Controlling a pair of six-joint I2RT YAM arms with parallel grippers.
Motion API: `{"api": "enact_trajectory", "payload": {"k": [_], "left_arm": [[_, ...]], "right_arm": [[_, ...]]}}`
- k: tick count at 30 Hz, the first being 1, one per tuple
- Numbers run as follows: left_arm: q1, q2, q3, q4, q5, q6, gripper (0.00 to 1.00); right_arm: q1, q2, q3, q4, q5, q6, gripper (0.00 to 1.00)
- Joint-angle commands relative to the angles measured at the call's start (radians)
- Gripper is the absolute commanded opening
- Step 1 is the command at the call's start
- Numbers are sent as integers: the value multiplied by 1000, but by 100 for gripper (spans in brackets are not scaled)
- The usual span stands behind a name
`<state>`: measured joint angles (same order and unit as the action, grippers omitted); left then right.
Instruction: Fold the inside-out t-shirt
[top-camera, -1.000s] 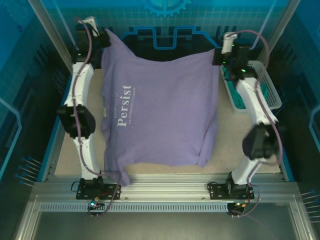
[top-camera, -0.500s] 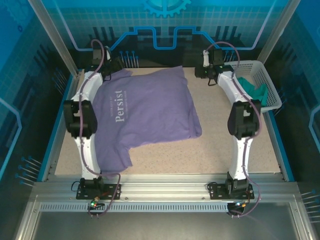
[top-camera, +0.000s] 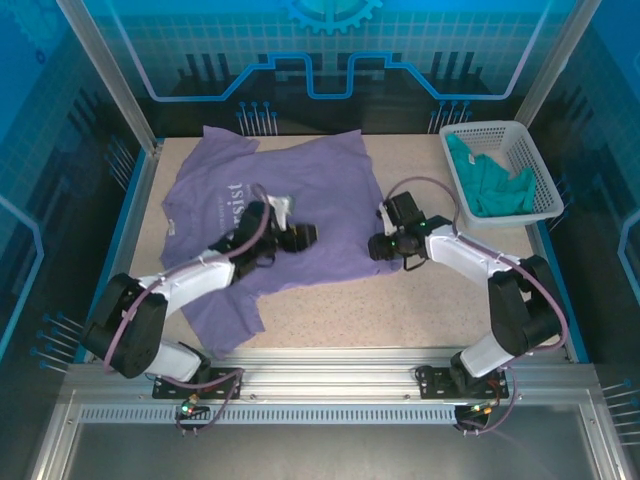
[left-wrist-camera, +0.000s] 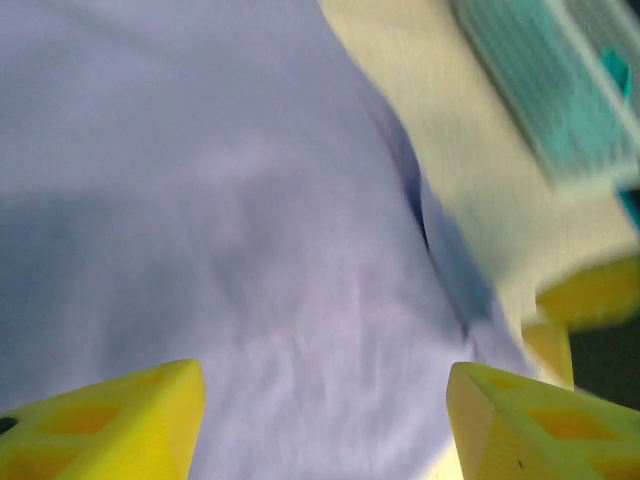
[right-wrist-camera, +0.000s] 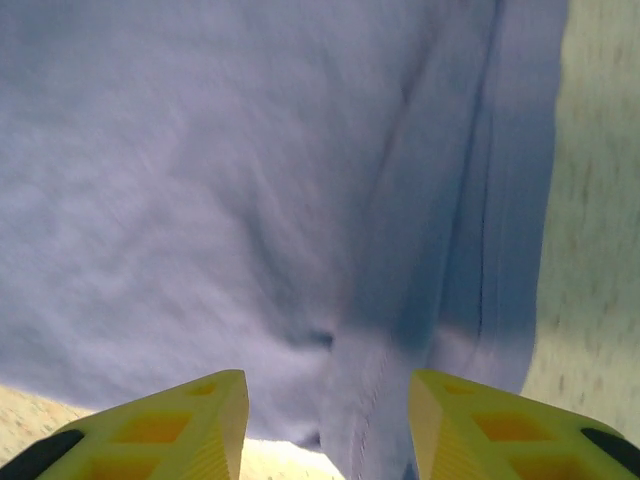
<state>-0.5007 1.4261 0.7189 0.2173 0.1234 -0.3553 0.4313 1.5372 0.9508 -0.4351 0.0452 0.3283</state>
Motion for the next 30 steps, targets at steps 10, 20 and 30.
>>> {"api": "enact_trajectory", "payload": {"k": [10,20,30], "left_arm": [[-280,259,16,169,-157,528,66],[-292,397,42,136,-248,542,51],[-292,363,2,97,-262,483,8]], "right_arm": [[-27,-31,-66,19,55,61,47],[-1,-13,-133,61,44,83,46],[21,114,-7,36,59,36,20]]}}
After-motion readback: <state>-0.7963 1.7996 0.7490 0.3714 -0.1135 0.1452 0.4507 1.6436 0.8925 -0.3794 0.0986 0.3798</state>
